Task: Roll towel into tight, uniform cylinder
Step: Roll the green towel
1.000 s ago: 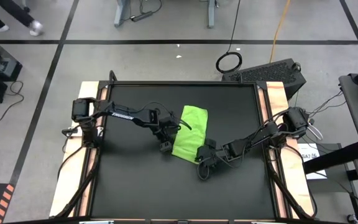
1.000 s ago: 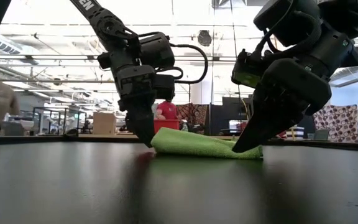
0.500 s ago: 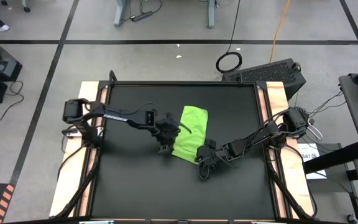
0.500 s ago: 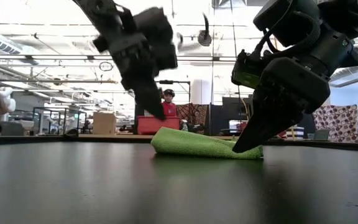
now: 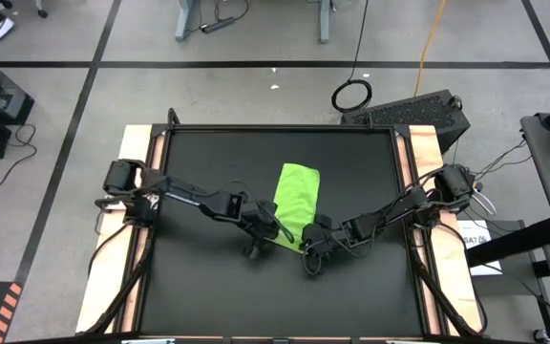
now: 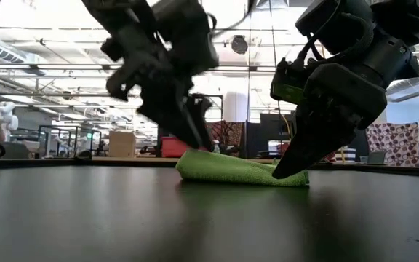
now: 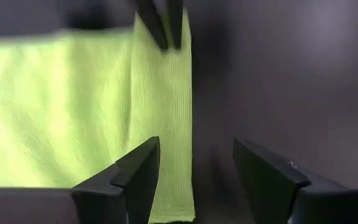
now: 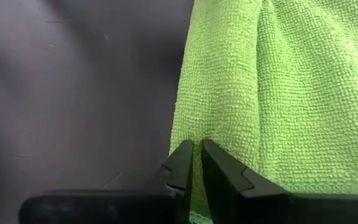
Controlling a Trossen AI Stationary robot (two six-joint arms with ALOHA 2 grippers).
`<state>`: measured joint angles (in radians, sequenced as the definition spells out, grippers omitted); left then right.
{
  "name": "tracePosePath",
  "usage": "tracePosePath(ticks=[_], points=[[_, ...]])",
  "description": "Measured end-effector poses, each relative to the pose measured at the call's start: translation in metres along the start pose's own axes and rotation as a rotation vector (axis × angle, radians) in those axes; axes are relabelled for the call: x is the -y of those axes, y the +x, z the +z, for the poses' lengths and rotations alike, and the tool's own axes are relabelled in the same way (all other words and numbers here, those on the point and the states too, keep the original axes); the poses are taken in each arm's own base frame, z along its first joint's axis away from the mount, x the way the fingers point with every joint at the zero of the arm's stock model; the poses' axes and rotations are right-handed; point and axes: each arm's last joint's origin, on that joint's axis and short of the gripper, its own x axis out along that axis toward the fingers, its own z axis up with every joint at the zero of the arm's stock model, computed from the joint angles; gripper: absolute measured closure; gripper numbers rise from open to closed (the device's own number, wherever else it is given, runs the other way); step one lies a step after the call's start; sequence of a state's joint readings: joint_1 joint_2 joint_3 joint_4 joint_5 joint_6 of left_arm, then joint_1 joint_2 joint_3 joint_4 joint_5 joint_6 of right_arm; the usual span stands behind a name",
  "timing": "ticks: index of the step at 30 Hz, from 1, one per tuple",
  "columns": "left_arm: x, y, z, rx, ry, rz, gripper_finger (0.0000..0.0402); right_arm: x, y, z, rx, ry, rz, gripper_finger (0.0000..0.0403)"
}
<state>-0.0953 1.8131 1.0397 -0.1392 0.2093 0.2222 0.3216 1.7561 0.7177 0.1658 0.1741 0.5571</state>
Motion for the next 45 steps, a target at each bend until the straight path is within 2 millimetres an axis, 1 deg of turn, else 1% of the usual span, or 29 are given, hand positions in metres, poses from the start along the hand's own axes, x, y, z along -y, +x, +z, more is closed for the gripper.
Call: tracePosePath(ticks=[3,11,14,16,19,22,26,29,32,38,41,45], points=[[-0.005,0.01,-0.008,-0.036,-0.031,-0.006,0.0199,0.0,0.0,0.0,0.001,0.003,0.0,0.0373],[-0.017,0.018,-0.018,-0.06,-0.092,-0.051,0.022,0.0,-0.001,0.001,-0.003,0.009,0.019,0.0373],[-0.019,0.021,-0.02,-0.056,-0.1,-0.077,0.0224,-0.002,-0.006,0.003,-0.003,0.004,0.038,0.0373],[-0.019,0.021,-0.02,-0.059,-0.101,-0.076,0.0224,-0.005,-0.014,0.005,0.012,-0.041,0.055,0.0369],[-0.019,0.021,-0.02,-0.058,-0.101,-0.074,0.0224,-0.014,-0.031,0.013,0.08,-0.128,0.082,0.034],[-0.021,0.021,-0.021,-0.058,-0.109,-0.07,0.0228,-0.018,-0.043,0.015,0.113,-0.185,0.053,0.0288],[-0.026,0.02,-0.022,-0.057,-0.141,-0.064,0.0253,-0.023,-0.048,0.009,0.091,-0.234,0.046,0.0221],[-0.028,0.02,-0.023,-0.055,-0.147,-0.067,0.0282,-0.028,-0.044,0.001,0.063,-0.262,0.04,0.0201],[-0.029,0.019,-0.023,-0.051,-0.154,-0.089,0.0312,-0.03,-0.041,-0.006,0.067,-0.282,-0.024,0.0204],[-0.028,0.019,-0.024,-0.044,-0.171,-0.149,0.0364,-0.029,-0.036,-0.012,0.06,-0.296,-0.089,0.023],[-0.028,0.019,-0.025,-0.039,-0.19,-0.181,0.038,-0.028,-0.031,-0.014,0.051,-0.298,-0.105,0.0239],[-0.031,0.018,-0.026,-0.028,-0.227,-0.227,0.039,-0.027,-0.026,-0.015,0.059,-0.293,-0.118,0.0243]])
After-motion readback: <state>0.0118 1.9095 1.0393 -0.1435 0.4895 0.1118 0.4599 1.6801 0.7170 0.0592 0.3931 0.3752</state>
